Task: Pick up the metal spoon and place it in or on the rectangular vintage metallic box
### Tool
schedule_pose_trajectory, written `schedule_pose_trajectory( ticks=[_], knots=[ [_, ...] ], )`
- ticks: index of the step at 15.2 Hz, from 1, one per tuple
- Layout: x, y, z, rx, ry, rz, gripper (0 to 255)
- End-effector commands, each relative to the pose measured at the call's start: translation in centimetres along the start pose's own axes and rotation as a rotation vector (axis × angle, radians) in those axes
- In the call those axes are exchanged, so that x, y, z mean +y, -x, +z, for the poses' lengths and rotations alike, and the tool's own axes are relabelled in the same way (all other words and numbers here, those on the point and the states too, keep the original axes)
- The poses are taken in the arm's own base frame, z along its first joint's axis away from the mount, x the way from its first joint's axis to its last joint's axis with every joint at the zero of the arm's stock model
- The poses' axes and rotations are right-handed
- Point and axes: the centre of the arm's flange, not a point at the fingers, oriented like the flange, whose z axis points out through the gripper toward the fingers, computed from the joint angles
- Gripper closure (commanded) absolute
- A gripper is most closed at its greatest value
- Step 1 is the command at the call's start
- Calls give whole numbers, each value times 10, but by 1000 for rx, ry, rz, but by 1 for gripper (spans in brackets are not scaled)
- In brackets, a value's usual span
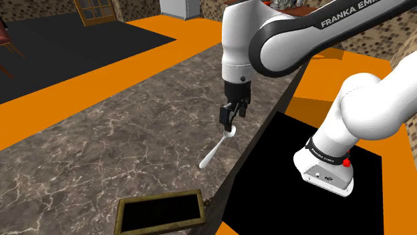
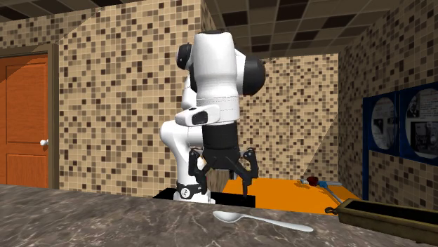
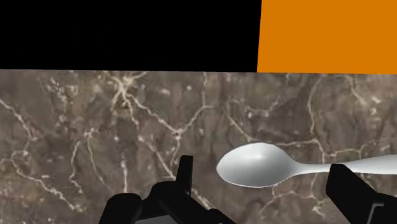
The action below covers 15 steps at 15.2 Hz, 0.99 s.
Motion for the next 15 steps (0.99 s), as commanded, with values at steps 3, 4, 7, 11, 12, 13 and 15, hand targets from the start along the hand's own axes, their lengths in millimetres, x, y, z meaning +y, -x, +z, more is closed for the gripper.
schedule_pose_trajectory(
  ticks=[3, 4, 7, 11, 12, 13, 15],
  knots=[
    [-4, 1, 22, -4, 0, -2, 0],
    [-4, 1, 27, -4, 0, -2, 0],
    [-4, 1, 41, -4, 0, -2, 0],
    [-4, 1, 41, -4, 0, -2, 0],
    [-4, 1, 41, -4, 0, -2, 0],
    [-4, 1, 41, -4, 0, -2, 0],
    [-4, 1, 41, -4, 0, -2, 255]
  ],
)
